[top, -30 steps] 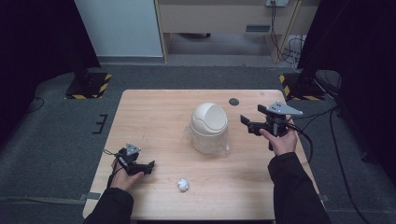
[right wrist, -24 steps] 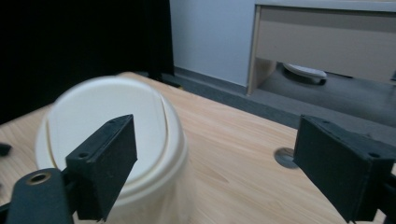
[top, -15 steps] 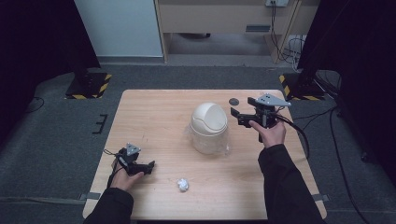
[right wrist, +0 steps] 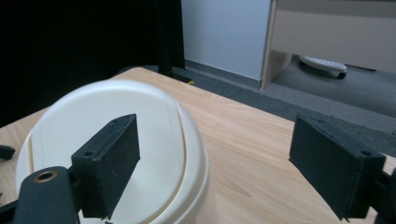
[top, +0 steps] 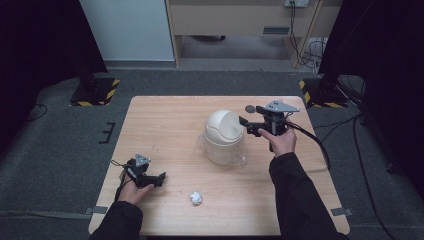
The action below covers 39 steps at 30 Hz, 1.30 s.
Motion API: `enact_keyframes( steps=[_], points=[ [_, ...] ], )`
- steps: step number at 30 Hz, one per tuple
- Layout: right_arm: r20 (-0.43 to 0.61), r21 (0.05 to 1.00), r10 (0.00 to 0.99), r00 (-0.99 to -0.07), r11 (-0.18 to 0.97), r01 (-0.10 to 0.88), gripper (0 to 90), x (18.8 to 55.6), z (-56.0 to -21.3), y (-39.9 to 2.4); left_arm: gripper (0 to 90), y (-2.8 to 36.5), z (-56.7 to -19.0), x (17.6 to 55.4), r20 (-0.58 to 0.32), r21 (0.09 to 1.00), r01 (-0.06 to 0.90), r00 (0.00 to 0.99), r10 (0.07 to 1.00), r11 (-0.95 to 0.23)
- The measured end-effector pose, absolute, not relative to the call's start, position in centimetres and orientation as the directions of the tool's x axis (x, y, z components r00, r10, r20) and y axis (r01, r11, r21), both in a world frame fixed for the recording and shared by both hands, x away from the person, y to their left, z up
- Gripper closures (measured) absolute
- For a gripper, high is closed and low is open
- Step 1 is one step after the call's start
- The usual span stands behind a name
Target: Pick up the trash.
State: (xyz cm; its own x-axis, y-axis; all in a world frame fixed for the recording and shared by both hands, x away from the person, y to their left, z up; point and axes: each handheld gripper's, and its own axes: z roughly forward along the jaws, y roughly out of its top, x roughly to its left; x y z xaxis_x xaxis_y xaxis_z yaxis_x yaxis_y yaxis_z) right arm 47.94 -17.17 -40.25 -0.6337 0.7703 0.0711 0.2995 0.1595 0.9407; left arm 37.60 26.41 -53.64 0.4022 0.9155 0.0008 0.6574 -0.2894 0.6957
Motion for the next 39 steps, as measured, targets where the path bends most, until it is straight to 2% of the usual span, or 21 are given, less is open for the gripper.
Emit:
enact_keyframes(
  steps=[15, 39],
  points=[
    [0.028, 0.908, 0.764, -0.644, 0.251, 0.337, 16.8, 48.4, -42.0, -15.8, 0.0, 26.4, -53.6, 37.6, 0.001, 0.696, 0.657, 0.402, 0.915, -0.289],
    [0.023, 0.861, 0.755, -0.655, 0.318, 0.397, 18.7, 49.8, -43.8, -14.4, 0.0, 26.4, -53.6, 37.6, 0.001, 0.696, 0.657, 0.403, 0.915, -0.29]
  ],
)
